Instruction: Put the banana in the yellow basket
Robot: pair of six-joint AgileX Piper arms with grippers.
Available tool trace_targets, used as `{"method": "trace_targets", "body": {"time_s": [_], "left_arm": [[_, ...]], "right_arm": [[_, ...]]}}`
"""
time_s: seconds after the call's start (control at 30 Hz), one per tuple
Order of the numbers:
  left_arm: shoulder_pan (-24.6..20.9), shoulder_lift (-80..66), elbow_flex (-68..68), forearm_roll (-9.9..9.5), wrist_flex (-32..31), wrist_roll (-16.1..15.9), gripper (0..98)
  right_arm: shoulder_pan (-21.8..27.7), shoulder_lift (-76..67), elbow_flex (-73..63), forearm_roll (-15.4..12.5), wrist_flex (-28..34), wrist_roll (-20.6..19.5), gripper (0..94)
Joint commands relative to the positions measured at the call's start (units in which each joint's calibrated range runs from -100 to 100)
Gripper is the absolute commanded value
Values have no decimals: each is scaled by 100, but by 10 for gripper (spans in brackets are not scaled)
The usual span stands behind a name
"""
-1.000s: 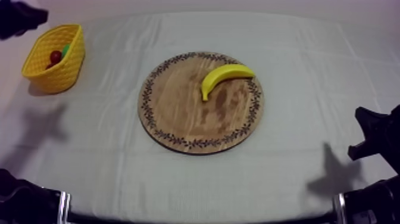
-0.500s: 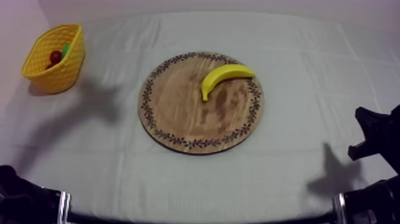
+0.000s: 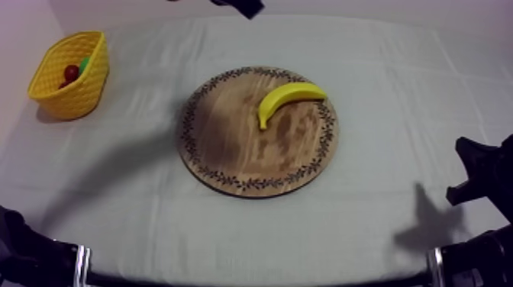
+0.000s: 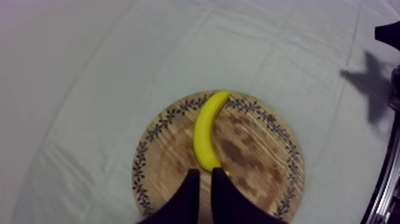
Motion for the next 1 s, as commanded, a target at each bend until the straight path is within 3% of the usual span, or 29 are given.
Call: {"method": "trace_targets", "body": {"time_s": [0.0,0.27,0.4,0.63,0.97], "left_arm": [[20,386,-310,43,38,-36,176],[62,1357,-1142,53,301,37,583],[14,1863,-1521,71,490,89,724],[-41,2705,-2000,143,615,82,783],[-135,3560,-2302,233,636,49,743]], "right_arm": [[2,0,-2,1,2,0,2],[2,0,-2,1,2,0,2],[2,0,-2,1,2,0,2],[2,0,-2,1,2,0,2],[2,0,-2,1,2,0,2]]}}
